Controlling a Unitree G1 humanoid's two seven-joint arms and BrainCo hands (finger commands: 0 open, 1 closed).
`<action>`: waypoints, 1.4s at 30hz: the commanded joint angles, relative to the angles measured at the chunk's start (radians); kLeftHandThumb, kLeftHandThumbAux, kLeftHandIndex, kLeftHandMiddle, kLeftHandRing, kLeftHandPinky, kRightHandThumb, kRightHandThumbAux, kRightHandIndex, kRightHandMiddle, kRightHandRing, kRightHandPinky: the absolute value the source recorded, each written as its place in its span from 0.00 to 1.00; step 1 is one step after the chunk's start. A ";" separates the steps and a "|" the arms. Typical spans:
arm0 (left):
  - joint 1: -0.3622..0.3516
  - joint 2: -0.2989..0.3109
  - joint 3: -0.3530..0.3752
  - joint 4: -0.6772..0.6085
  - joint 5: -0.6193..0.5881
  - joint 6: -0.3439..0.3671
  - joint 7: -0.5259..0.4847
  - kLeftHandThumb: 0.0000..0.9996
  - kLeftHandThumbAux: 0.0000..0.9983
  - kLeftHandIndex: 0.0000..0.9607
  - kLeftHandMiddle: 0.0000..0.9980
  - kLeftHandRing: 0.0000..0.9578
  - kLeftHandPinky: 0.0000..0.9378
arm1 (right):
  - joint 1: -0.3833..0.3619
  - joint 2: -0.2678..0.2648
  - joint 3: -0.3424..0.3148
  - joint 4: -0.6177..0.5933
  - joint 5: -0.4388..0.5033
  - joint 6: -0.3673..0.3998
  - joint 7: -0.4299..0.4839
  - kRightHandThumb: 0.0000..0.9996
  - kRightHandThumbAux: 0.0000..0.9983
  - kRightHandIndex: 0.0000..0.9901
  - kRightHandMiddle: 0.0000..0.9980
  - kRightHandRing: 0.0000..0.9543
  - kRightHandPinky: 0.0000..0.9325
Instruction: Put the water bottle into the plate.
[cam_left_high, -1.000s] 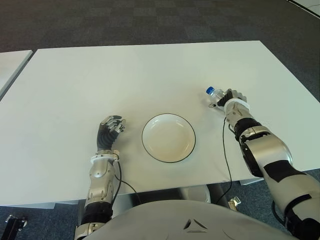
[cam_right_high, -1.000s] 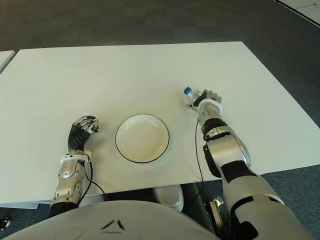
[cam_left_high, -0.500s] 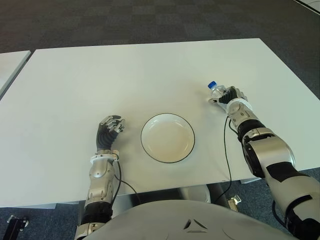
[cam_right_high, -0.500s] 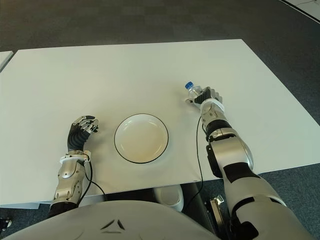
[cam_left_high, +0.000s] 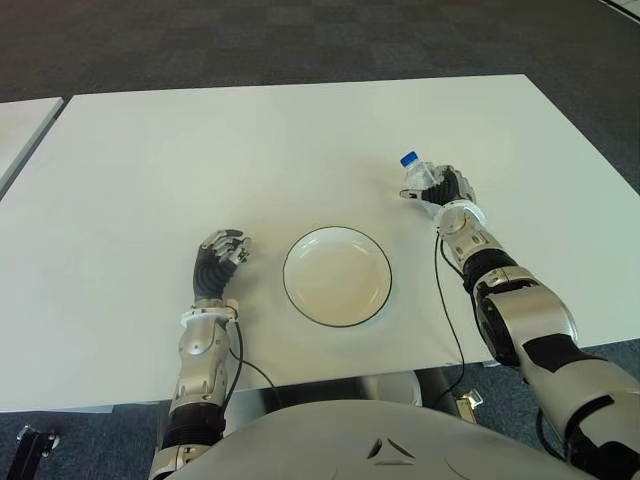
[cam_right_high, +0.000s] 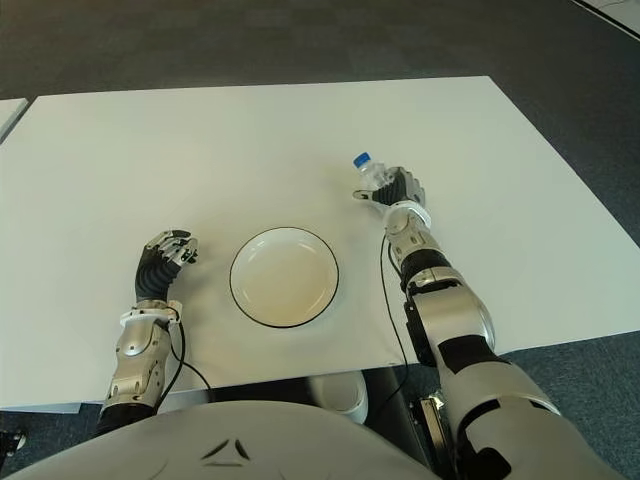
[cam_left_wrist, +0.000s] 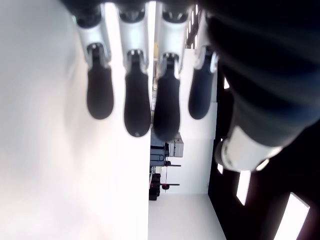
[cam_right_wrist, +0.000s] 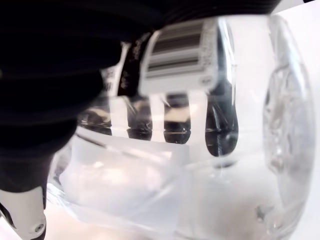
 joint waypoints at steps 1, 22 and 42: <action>0.014 -0.004 -0.001 0.023 -0.009 0.025 -0.008 0.71 0.71 0.45 0.60 0.61 0.61 | 0.030 -0.014 0.001 -0.128 -0.004 -0.042 -0.061 0.70 0.72 0.44 0.87 0.90 0.92; 0.009 -0.005 -0.005 0.027 -0.001 0.023 -0.001 0.71 0.71 0.45 0.60 0.61 0.61 | 0.337 0.027 -0.002 -0.837 -0.006 -0.065 0.015 0.71 0.72 0.44 0.87 0.90 0.91; 0.015 -0.008 -0.008 0.021 0.005 0.018 0.002 0.71 0.71 0.45 0.61 0.62 0.62 | 0.461 -0.067 0.068 -1.073 0.020 -0.324 0.331 0.71 0.72 0.44 0.90 0.92 0.95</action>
